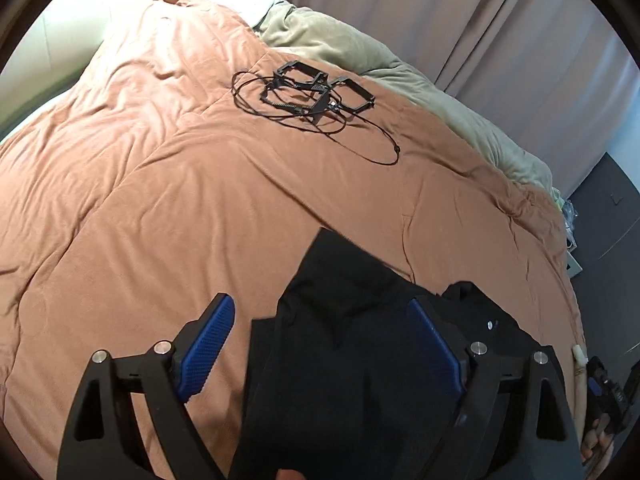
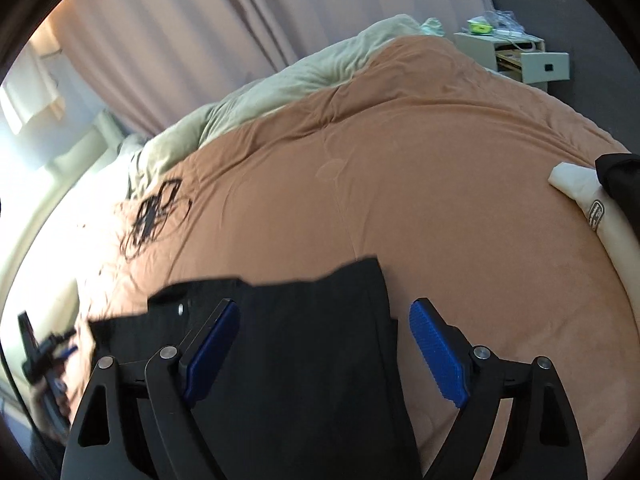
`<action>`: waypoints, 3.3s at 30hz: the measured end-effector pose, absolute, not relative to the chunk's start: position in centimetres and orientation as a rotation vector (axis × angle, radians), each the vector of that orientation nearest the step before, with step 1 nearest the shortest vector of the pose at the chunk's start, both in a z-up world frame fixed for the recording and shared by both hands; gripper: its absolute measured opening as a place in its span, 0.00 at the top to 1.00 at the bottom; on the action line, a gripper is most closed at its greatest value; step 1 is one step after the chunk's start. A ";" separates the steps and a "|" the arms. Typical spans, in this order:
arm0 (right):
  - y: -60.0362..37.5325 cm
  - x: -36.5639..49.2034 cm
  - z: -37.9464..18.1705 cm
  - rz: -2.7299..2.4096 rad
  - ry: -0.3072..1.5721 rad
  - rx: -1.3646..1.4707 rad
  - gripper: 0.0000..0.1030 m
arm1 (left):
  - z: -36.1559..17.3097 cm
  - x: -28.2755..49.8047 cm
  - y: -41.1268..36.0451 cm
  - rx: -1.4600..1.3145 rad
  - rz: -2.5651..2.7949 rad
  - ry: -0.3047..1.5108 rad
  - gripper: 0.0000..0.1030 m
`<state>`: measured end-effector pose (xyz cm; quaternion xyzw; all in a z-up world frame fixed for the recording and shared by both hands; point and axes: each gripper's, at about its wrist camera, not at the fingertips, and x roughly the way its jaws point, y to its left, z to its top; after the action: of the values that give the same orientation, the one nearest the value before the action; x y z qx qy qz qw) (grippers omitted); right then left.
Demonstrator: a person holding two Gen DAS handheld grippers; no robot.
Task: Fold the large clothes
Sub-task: 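Open both grippers and release the folded jacket, then move both open tools to the edge of the folded jacket, then grasp the jacket edge with the right gripper while the left gripper grasps beside it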
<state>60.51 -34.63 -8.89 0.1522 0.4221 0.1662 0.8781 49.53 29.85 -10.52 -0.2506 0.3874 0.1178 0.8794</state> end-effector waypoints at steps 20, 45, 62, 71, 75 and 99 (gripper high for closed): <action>-37.4 50.3 -12.6 0.351 1.039 0.175 0.16 | -14.4 36.1 28.4 -0.484 0.189 0.919 0.39; -41.4 39.8 -17.2 0.362 1.086 0.363 0.24 | -18.7 24.9 29.0 -0.668 0.154 0.931 0.39; -32.9 38.2 -9.0 0.521 0.991 0.248 0.35 | -20.9 26.8 28.4 -0.853 0.088 0.904 0.39; -23.5 37.7 -6.6 0.673 1.034 0.123 0.46 | -21.5 28.9 28.7 -0.939 0.039 0.859 0.39; -20.2 37.2 -7.2 0.719 1.067 0.089 0.52 | -21.4 29.4 28.1 -0.936 0.013 0.830 0.39; -10.8 43.3 -16.7 0.553 1.187 -0.058 0.82 | -20.5 29.8 27.4 -0.859 0.106 0.847 0.48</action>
<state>43.30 -10.84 -16.75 -0.0269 0.5519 0.2570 0.7929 29.84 27.41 -20.50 -0.4037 0.3981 0.0500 0.8222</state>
